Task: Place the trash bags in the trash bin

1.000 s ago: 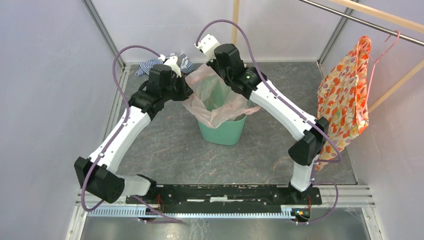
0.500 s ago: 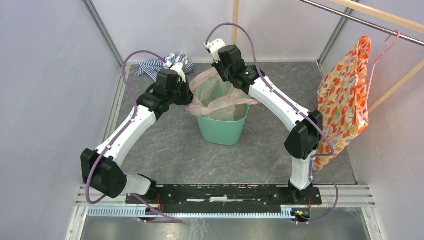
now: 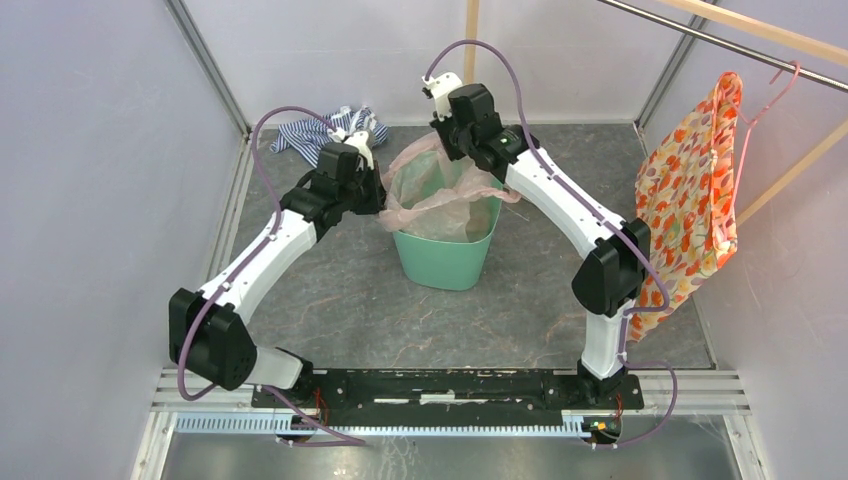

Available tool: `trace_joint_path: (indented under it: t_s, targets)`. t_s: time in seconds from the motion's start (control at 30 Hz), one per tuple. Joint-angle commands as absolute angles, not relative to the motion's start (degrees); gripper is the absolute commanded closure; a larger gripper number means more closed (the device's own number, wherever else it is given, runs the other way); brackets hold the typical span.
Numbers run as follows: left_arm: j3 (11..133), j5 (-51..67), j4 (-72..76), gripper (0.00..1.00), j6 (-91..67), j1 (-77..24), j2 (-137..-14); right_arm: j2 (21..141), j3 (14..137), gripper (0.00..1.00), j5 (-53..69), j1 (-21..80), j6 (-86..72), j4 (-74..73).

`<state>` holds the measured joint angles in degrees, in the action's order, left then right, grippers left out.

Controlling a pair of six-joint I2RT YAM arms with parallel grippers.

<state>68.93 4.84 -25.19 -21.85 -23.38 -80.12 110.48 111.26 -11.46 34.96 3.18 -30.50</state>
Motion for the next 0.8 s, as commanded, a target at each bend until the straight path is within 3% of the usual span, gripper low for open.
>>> trace_joint_path:
  t_s: [0.0,0.17,0.4,0.63,0.77]
  targets:
    - [65.3,4.7,-28.9,0.98,-23.3,-22.4,-80.6,108.3,111.2,0.96,-11.7,32.0,1.6,-31.8]
    - [64.1,6.9,-29.7,0.98,-23.6,-22.5,-80.4,107.6,111.5,0.95,-8.6,31.9,1.1,-31.8]
    - [61.1,8.5,-29.7,0.98,-24.7,-22.5,-76.8,103.8,111.5,0.83,-5.9,31.8,0.9,-32.6]
    - [60.9,9.2,-29.1,0.94,-26.4,-22.6,-72.9,98.7,112.4,0.43,-3.8,32.0,0.1,-33.7]
    - [61.4,9.2,-29.2,0.92,-26.5,-22.6,-72.0,96.9,115.8,0.28,-3.6,32.0,-2.2,-36.5]
